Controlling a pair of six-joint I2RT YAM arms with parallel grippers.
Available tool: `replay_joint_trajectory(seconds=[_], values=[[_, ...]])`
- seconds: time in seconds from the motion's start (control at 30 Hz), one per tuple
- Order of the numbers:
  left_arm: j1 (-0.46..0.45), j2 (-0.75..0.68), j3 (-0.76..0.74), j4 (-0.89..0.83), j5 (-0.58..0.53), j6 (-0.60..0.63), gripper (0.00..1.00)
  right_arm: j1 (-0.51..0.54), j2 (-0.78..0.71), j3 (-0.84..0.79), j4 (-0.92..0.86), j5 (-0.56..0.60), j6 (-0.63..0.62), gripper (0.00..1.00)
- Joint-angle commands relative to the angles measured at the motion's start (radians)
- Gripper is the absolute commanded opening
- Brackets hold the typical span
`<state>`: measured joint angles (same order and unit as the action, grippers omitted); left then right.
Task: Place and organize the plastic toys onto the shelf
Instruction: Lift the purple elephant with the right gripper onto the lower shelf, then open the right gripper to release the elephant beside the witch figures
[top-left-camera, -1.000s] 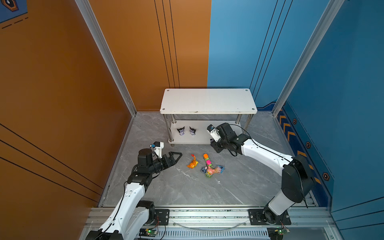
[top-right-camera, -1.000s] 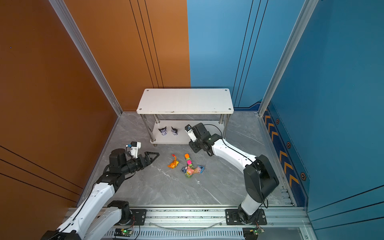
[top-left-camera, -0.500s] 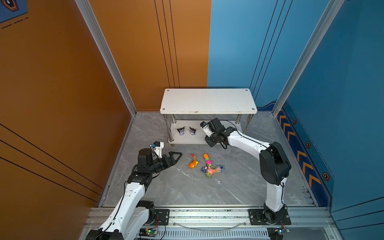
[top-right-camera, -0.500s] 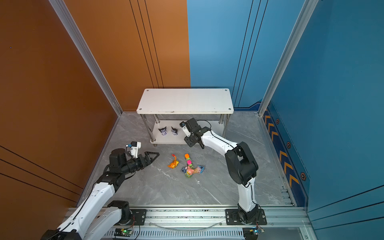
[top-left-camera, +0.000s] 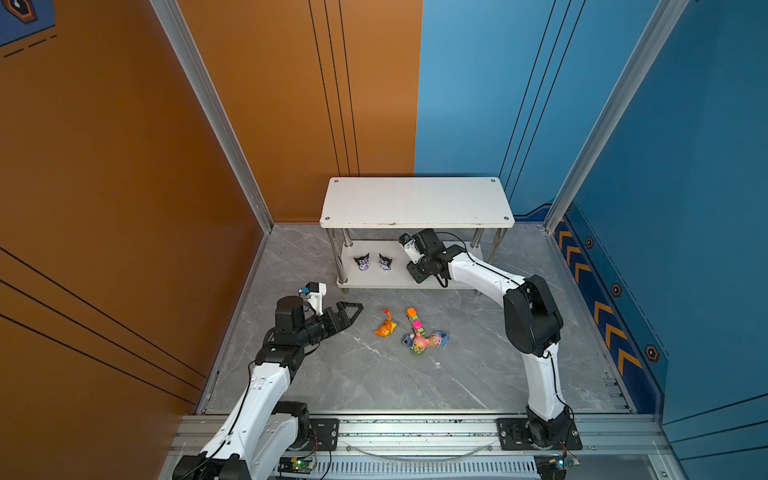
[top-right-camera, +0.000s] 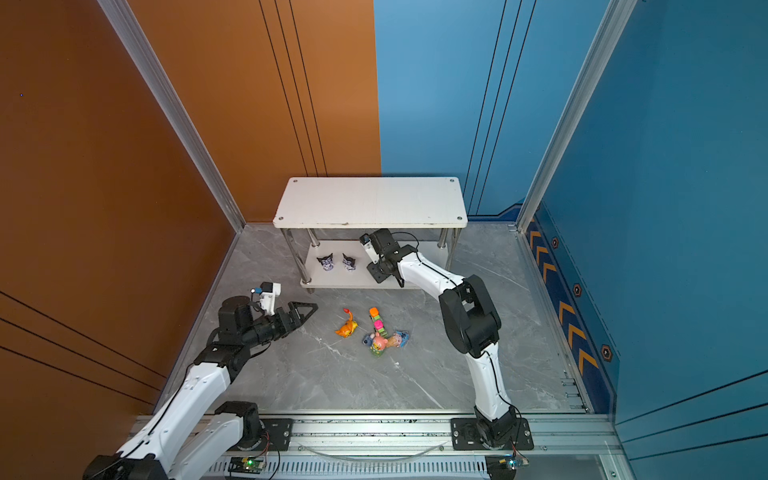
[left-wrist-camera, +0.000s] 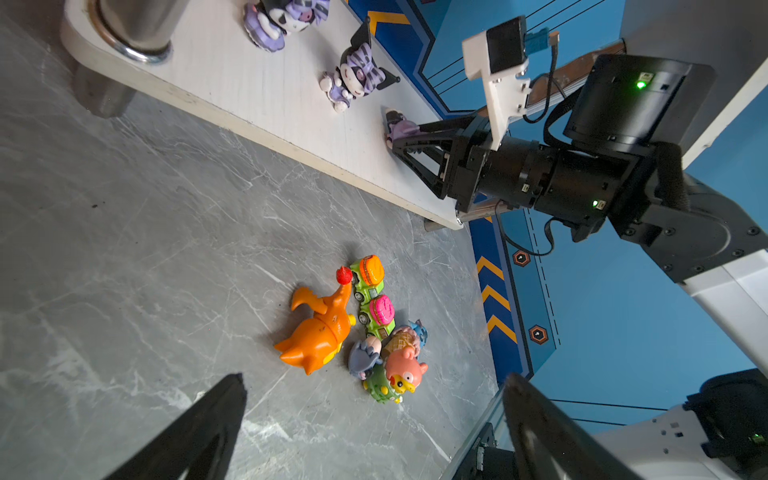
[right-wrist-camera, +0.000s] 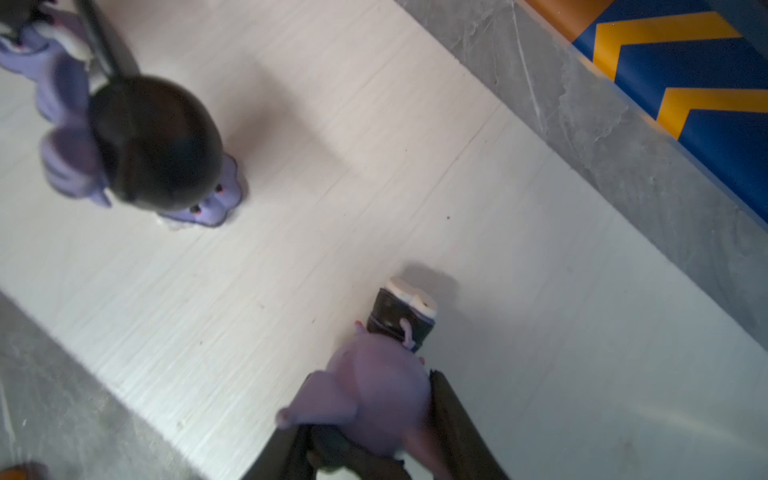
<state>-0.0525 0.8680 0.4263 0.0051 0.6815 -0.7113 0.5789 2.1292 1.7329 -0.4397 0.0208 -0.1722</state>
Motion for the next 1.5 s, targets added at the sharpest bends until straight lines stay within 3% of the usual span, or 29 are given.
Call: replay_joint_trajectory(seconds=[0.0,0.53,1.0,1.23,1.47], values=[[0.008,-0.003,-0.006,0.016,0.008,0.01,0.98,-0.004,0.044,0.057,-0.069,-0.024,-0.012,0.38],[0.017,-0.001,-0.006,0.024,0.015,0.005,0.98,0.007,0.09,0.148,-0.125,-0.028,-0.015,0.42],[0.017,-0.007,-0.005,0.019,0.015,0.006,0.98,0.016,0.059,0.13,-0.125,-0.024,-0.01,0.65],[0.019,-0.02,-0.009,0.014,0.012,0.004,0.98,0.019,-0.048,-0.024,-0.068,0.009,0.022,0.68],[0.017,-0.024,-0.01,0.015,0.013,0.003,0.98,0.049,-0.256,-0.241,-0.024,0.022,0.031,0.69]])
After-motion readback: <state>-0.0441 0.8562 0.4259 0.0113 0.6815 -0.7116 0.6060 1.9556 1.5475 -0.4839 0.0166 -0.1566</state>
